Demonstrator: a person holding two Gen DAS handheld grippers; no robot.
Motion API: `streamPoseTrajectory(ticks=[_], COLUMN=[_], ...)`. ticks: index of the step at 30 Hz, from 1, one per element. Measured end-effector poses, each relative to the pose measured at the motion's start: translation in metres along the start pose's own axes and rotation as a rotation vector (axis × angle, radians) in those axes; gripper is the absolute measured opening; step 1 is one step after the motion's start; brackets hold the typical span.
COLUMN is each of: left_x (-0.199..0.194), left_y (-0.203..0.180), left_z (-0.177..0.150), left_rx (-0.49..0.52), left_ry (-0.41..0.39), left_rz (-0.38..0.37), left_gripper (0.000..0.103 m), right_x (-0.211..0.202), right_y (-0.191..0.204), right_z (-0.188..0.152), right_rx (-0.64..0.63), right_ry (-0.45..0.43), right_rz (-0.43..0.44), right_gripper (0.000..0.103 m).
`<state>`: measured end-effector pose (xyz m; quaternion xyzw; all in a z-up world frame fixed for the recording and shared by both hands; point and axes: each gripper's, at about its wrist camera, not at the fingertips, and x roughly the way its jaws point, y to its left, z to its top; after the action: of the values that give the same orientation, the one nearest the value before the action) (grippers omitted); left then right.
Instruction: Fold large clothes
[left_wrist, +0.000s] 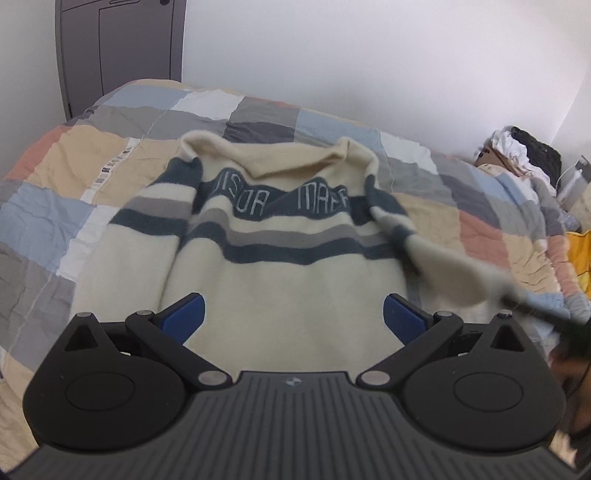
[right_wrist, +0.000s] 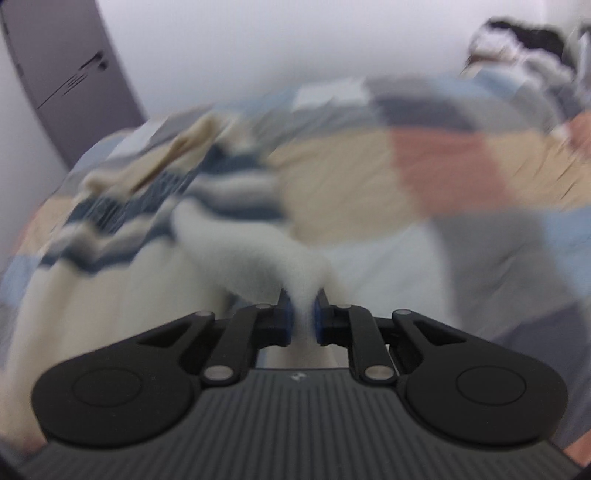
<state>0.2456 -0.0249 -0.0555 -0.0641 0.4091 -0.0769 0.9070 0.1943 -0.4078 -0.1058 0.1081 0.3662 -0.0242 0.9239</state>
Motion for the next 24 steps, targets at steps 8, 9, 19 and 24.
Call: streamPoseTrajectory(ticks=[8,9,19,24], left_x=[0.073,0.083,0.179,0.192], left_y=[0.015,0.019,0.035,0.024], left_z=[-0.019,-0.022,-0.056,-0.069], left_rx=[0.044,0.05,0.108,0.204], left_ry=[-0.017,-0.011,0.082,0.089], left_rz=[-0.016,-0.018,0.043,0.098], left_gripper=[0.103,0.103,0.103,0.103], right_x=[0.047,0.056,0.108,0.088], right_y=[-0.073,-0.081,-0.135,-0.138], right_z=[0.042,0.042,0.037,0.049], right_rx=[0.048,0.061,0.156,0.231], right_ry=[-0.119,-0.121,-0.104,-0.081], right_rz=[-0.252,-0.277,-0.366,-0.282], right_gripper=[0.014,0.014,0.014,0.014])
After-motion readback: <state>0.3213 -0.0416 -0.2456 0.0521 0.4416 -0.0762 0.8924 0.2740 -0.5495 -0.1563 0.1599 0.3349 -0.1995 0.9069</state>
